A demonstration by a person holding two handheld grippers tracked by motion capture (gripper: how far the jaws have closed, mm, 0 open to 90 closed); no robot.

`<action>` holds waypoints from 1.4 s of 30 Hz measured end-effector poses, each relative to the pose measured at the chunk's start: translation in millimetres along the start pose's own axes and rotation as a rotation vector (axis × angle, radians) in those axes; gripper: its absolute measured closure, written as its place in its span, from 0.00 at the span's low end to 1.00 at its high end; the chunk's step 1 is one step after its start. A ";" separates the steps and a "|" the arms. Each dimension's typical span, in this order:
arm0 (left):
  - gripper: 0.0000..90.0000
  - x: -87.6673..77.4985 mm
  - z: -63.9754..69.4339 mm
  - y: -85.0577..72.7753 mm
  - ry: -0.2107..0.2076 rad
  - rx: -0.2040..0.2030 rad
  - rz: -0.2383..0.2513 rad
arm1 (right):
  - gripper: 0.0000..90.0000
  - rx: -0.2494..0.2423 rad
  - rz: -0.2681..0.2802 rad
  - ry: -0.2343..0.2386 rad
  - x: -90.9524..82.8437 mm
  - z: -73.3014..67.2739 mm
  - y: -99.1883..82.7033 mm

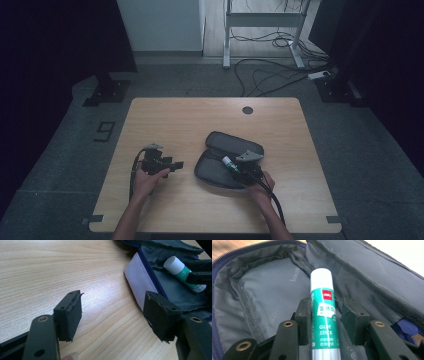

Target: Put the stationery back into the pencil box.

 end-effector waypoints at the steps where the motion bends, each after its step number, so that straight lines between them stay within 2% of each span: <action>1: 0.35 0.0 0.0 0.0 0.000 0.000 0.000 | 0.65 0.000 0.000 0.000 0.0 0.0 0.0; 5: 0.35 -0.4 0.0 0.1 0.001 -0.001 0.000 | 0.56 0.021 0.026 0.002 -2.6 -0.2 2.7; 12: 0.35 -0.7 0.0 -0.2 0.001 -0.001 -0.001 | 0.50 0.047 0.071 0.020 -7.7 -0.8 7.5; 16: 0.35 -1.9 -0.7 0.1 0.001 -0.003 0.001 | 0.48 0.056 0.088 0.021 -10.9 -0.3 9.4; 20: 0.35 -3.1 -1.7 0.0 0.004 -0.005 0.004 | 0.46 0.088 0.120 0.023 -20.8 3.1 11.7; 26: 0.35 -3.3 -2.7 -0.5 0.004 -0.007 0.003 | 0.46 0.091 0.153 0.017 -34.8 9.3 10.9; 32: 0.35 -4.7 -3.4 -0.6 0.006 -0.011 0.006 | 0.44 0.079 0.151 -0.016 -55.3 27.0 -5.3; 37: 0.35 -6.5 -4.9 -0.7 0.005 -0.017 0.011 | 0.43 0.105 0.147 -0.044 -67.8 45.4 -22.4; 38: 0.35 -6.5 -4.9 -0.7 0.005 -0.017 0.011 | 0.43 0.105 0.147 -0.044 -67.8 45.4 -22.4; 39: 0.35 -6.7 -5.2 -0.9 0.005 -0.017 0.012 | 0.43 0.111 0.136 -0.059 -72.5 52.8 -33.9; 40: 0.35 -6.7 -5.2 -0.9 0.005 -0.017 0.012 | 0.43 0.111 0.136 -0.059 -72.5 52.8 -33.9; 42: 0.35 -6.9 -5.1 -1.1 0.006 -0.017 0.012 | 0.41 0.141 0.147 -0.055 -78.5 61.9 -47.0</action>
Point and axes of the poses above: each handheld gripper's, and its own axes: x roughly forward along the jaws, y roughly out of its top, z roughly to its right, the point moved 5 cm from there along x, roughly forward along the jaws, and after that the axes turned 8 degrees about z, right-handed, at the moved point
